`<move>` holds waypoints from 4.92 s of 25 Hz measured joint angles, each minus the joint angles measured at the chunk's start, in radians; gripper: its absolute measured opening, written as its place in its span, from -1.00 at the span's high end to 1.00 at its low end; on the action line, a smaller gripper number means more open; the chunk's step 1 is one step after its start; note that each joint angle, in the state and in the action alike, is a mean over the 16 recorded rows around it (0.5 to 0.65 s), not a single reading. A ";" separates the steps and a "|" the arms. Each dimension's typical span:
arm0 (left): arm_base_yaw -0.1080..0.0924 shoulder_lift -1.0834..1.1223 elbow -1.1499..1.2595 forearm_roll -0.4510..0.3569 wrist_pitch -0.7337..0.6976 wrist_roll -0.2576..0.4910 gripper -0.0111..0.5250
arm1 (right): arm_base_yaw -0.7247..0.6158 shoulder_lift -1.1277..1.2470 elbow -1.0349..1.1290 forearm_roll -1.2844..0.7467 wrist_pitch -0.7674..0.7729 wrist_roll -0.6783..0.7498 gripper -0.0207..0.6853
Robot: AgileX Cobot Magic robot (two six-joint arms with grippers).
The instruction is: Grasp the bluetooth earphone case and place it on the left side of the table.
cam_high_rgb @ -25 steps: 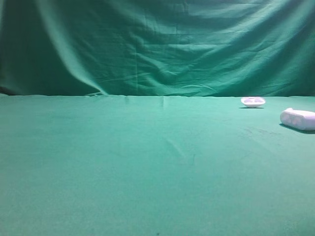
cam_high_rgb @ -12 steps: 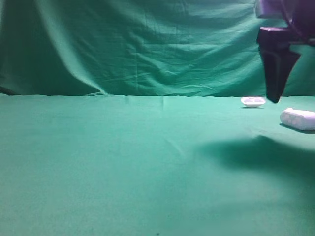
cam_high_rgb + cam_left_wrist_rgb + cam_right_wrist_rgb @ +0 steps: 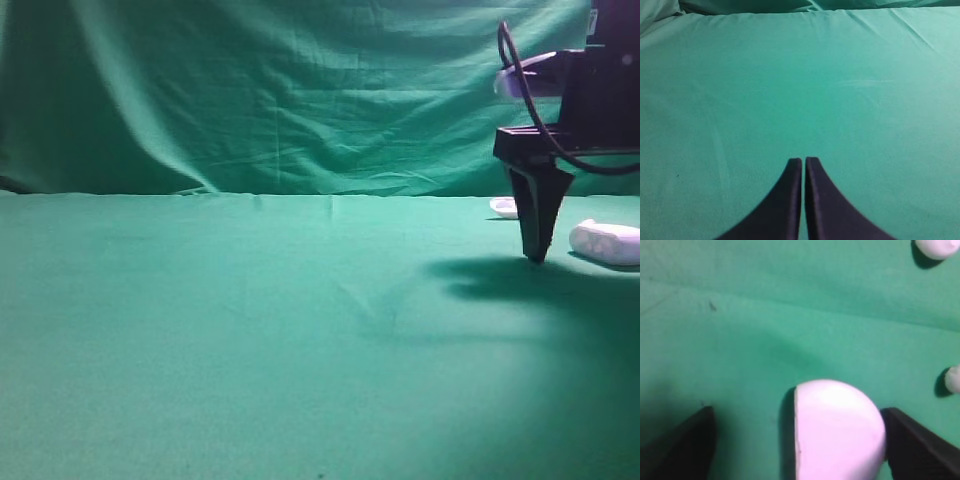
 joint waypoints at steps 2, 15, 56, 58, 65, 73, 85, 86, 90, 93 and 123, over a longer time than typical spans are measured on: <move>0.000 0.000 0.000 0.000 0.000 0.000 0.96 | 0.002 0.002 -0.007 -0.005 0.008 0.006 -0.22; 0.000 0.000 0.000 0.000 0.000 0.000 0.96 | 0.140 0.033 -0.310 0.001 0.191 -0.015 0.02; 0.000 0.000 0.000 0.000 0.000 0.000 0.96 | 0.611 0.336 -0.956 -0.026 0.342 -0.092 -0.19; 0.000 0.000 0.000 0.000 0.000 0.000 0.96 | 0.597 0.266 -0.949 -0.046 0.392 -0.084 0.01; 0.000 0.000 0.000 0.000 0.000 0.000 0.96 | 0.504 -0.032 -0.846 -0.038 0.523 -0.051 0.65; 0.000 0.000 0.000 0.000 0.000 0.000 0.96 | 0.375 -0.377 -0.550 0.041 0.548 -0.028 0.75; 0.000 0.000 0.000 0.000 0.000 0.000 0.96 | 0.321 -0.895 0.017 0.105 0.378 0.017 0.75; 0.000 0.000 0.000 0.000 0.000 0.000 0.96 | 0.321 -0.940 0.063 0.109 0.348 0.021 0.75; 0.000 0.000 0.000 0.000 0.000 0.000 0.96 | 0.321 -1.115 0.234 0.118 0.217 0.036 0.75; 0.000 0.000 0.000 0.000 0.000 0.000 0.96 | 0.321 -1.234 0.338 0.123 0.128 0.042 0.75; 0.000 0.000 0.000 0.000 0.000 0.000 0.96 | 0.047 -1.680 0.901 0.126 -0.237 -0.120 0.75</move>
